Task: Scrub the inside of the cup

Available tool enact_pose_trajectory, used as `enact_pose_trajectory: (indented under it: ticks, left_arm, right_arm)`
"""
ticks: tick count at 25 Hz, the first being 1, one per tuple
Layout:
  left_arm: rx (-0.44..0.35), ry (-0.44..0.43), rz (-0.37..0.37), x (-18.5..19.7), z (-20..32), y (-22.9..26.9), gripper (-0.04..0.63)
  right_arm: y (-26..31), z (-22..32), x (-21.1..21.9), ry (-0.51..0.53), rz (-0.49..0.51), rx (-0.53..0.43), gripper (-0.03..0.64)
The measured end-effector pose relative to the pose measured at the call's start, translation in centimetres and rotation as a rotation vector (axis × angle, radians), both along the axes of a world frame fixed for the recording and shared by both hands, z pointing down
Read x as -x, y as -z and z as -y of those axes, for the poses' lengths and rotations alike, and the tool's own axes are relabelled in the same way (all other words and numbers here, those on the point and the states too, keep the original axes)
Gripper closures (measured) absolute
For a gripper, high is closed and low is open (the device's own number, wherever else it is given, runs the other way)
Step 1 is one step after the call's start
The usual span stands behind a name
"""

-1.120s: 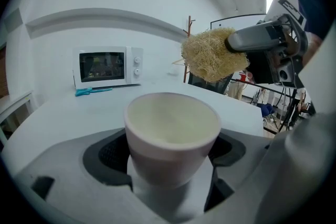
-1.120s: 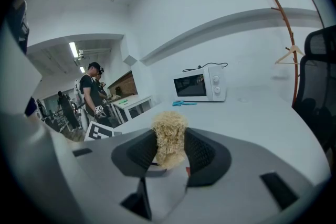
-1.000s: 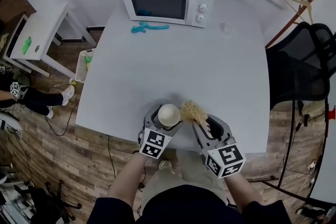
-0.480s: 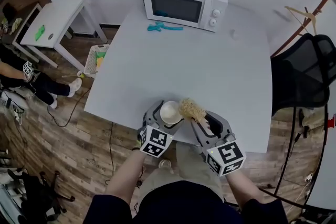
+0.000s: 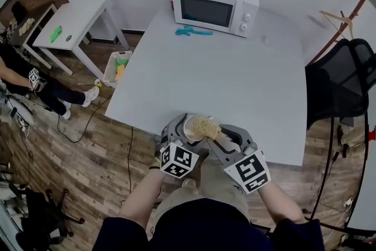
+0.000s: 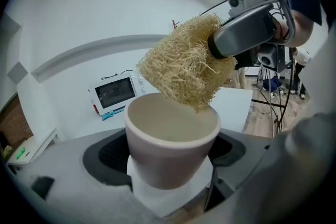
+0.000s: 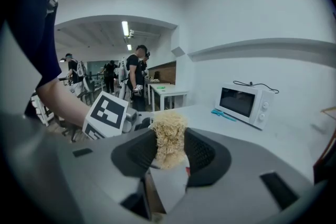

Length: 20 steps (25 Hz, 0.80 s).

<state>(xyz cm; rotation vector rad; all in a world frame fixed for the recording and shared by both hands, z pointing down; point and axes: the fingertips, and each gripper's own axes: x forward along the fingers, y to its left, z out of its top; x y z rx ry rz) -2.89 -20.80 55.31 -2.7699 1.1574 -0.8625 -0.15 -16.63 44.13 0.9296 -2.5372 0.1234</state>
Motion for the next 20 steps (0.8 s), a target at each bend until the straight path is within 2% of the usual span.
enact_pose_trajectory:
  ticks: [4,9,14,20]
  left_arm:
    - [-0.017,-0.017,0.042,0.5,-1.4,0.1,0.161]
    - [-0.017,-0.015,0.058,1.0,-2.9,0.0,0.161]
    - [-0.022,-0.020,0.081,1.3,-4.1,0.0,0.161]
    - [-0.045,-0.053,0.113,0.8,-5.3,0.0,0.161]
  right_arm:
    - [-0.1,-1.4,1.6,0.114,-0.127,-0.040,0.459]
    - [-0.9,-2.9,2.8,0.267,-0.303,-0.050,0.459]
    - [-1.4,-3.6,3.7,0.350,-0.407,-0.046,0.459]
    - [-3.5,-4.5,4.8,0.474,-0.604,-0.107,0.459]
